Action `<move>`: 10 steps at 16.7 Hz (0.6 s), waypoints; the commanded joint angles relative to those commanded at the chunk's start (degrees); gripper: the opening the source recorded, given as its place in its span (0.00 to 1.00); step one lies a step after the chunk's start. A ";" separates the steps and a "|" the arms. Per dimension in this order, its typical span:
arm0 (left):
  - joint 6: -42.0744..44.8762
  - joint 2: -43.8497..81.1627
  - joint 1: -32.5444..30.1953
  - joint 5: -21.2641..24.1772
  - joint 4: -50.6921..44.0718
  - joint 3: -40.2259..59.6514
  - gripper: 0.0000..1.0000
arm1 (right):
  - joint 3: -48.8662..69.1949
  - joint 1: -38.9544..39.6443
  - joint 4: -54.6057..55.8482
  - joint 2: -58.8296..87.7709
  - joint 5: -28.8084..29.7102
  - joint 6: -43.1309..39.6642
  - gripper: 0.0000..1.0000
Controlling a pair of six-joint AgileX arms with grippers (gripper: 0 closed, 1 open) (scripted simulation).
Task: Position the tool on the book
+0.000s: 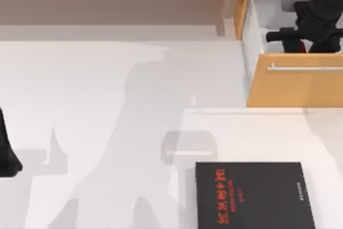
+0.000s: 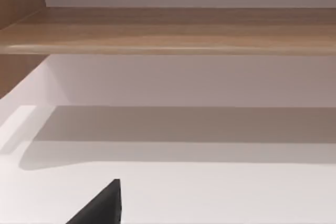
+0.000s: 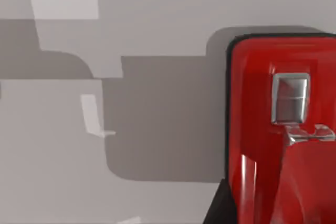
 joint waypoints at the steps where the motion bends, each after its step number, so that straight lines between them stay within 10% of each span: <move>1: 0.00 0.00 0.00 0.00 0.00 0.00 1.00 | -0.25 0.08 -0.20 -0.91 0.22 0.11 0.00; 10: 0.00 0.00 0.00 0.00 0.00 0.00 1.00 | -9.39 4.42 2.44 -21.02 4.53 6.81 0.00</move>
